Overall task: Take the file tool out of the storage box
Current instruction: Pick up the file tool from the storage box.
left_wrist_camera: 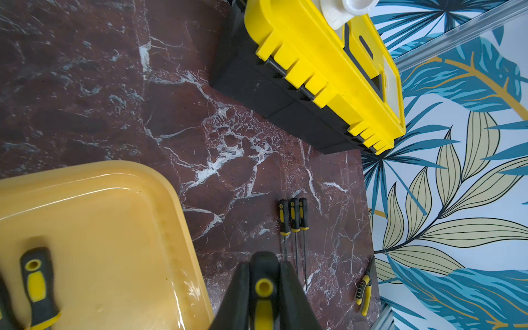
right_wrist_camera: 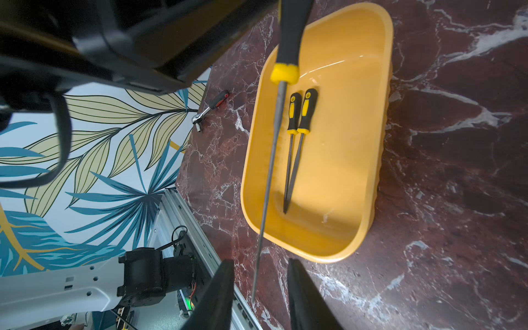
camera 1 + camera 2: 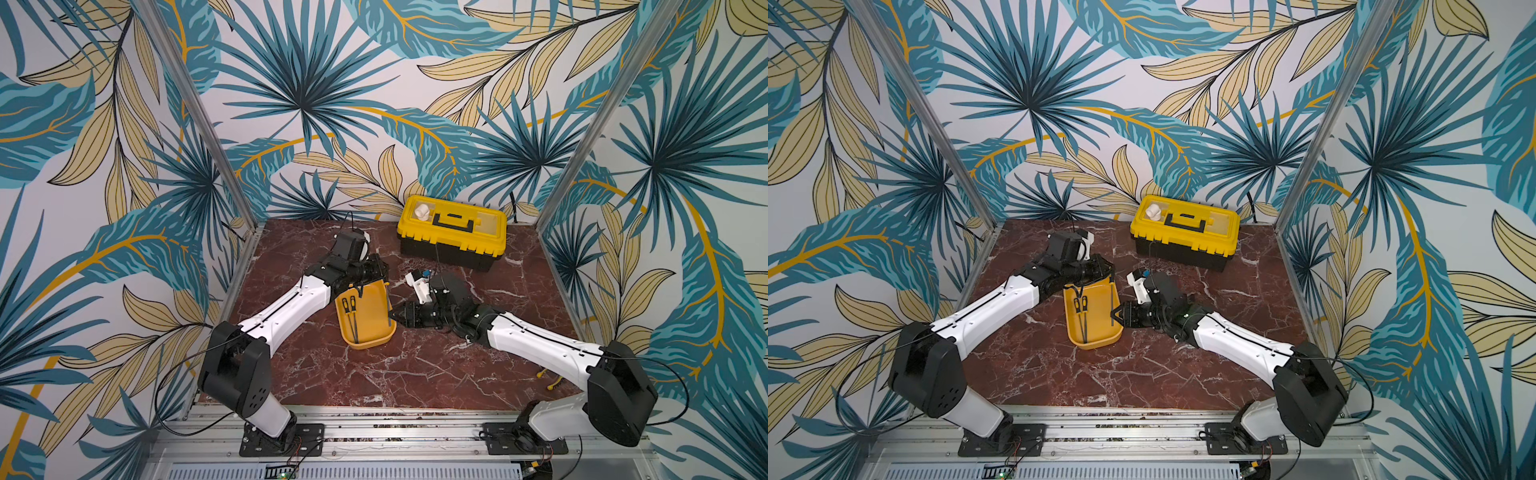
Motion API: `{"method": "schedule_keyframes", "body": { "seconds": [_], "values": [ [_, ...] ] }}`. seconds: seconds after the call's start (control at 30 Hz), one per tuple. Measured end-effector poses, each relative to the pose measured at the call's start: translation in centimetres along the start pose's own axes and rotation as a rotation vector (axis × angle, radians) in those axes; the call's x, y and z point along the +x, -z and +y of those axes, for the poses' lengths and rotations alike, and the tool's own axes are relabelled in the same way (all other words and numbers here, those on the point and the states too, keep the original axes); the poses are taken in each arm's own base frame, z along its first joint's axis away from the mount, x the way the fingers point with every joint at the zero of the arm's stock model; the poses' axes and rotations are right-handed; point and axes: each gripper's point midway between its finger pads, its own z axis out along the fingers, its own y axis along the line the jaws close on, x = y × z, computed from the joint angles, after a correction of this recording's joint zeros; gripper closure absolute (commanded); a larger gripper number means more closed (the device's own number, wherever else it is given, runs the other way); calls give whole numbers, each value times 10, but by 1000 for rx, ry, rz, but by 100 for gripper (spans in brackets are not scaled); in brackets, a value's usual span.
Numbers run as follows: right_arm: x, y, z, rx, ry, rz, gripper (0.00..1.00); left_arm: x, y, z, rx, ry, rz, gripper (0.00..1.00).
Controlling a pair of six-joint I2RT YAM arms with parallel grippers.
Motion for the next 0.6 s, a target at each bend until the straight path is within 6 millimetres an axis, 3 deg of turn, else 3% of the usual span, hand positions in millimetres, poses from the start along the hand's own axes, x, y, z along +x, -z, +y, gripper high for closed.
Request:
{"method": "schedule_keyframes", "body": {
  "seconds": [0.6],
  "values": [
    [3,-4,1,-3,-2,8,88,-3,0,-5,20,12,-13,91]
  ]
}}
